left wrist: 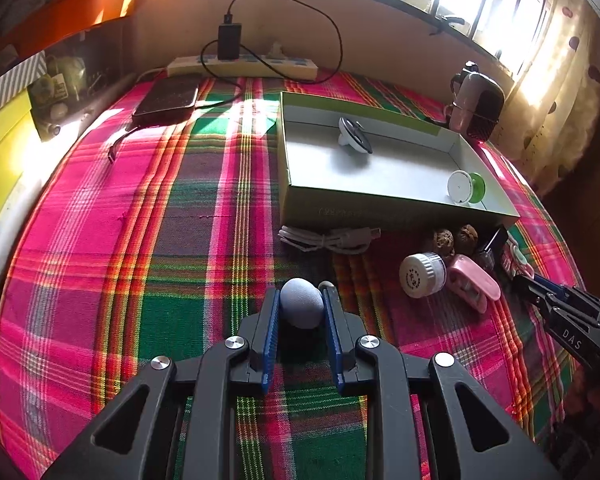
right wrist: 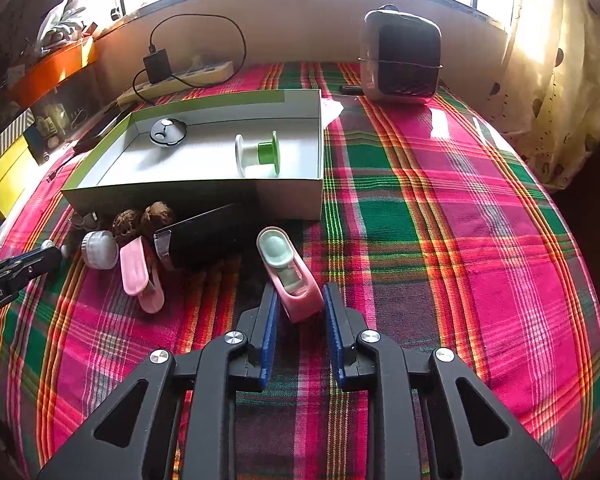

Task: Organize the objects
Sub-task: 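Close right tool on the pink mint-topped clip while left tool holds the egg, then carry the pink clip and blue egg toward the box with both tools, then lower the pink clip and blue egg into the box and open both tools, then close right tool on the pink tube while left tool approaches the white-capped jar, then close left tool on the white-capped jar while right tool holds the pink tube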

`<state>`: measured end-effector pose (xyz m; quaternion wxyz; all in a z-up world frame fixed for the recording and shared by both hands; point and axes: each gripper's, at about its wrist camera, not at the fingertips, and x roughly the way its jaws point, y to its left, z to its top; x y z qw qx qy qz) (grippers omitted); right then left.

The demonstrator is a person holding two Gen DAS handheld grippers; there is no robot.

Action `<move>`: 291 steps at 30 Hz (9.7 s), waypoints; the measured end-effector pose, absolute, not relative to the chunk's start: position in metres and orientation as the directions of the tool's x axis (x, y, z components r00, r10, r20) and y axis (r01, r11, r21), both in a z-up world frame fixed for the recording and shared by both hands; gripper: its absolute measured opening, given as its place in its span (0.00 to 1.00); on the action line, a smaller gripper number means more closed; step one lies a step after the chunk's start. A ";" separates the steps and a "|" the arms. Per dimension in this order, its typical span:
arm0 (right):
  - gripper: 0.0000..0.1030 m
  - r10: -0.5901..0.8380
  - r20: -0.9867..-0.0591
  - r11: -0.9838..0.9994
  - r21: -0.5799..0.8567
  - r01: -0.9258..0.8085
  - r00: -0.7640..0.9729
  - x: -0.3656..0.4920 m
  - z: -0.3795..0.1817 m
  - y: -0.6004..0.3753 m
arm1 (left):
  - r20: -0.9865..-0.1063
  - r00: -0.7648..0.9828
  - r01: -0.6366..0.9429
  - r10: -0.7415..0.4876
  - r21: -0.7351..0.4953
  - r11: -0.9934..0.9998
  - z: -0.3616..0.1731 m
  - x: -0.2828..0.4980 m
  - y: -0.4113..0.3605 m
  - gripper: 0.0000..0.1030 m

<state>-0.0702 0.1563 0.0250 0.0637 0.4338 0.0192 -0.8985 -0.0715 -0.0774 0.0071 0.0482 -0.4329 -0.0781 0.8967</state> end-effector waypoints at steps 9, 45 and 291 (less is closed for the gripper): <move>0.26 -0.109 -0.782 -0.990 0.027 0.142 -0.614 -0.073 0.025 0.157 | -0.767 -0.619 -0.032 0.171 -0.193 -0.981 0.007 -0.073 -0.077 0.24; 0.18 -0.108 -0.777 -0.991 0.037 0.126 -0.620 -0.080 0.024 0.157 | -0.771 -0.626 -0.008 0.115 -0.141 -0.990 0.007 -0.074 -0.069 0.26; 0.18 -0.356 -0.772 -0.870 0.068 0.489 -0.526 -0.081 0.022 0.082 | -0.751 -0.626 -0.087 0.209 -0.199 -0.976 0.018 -0.074 -0.050 0.30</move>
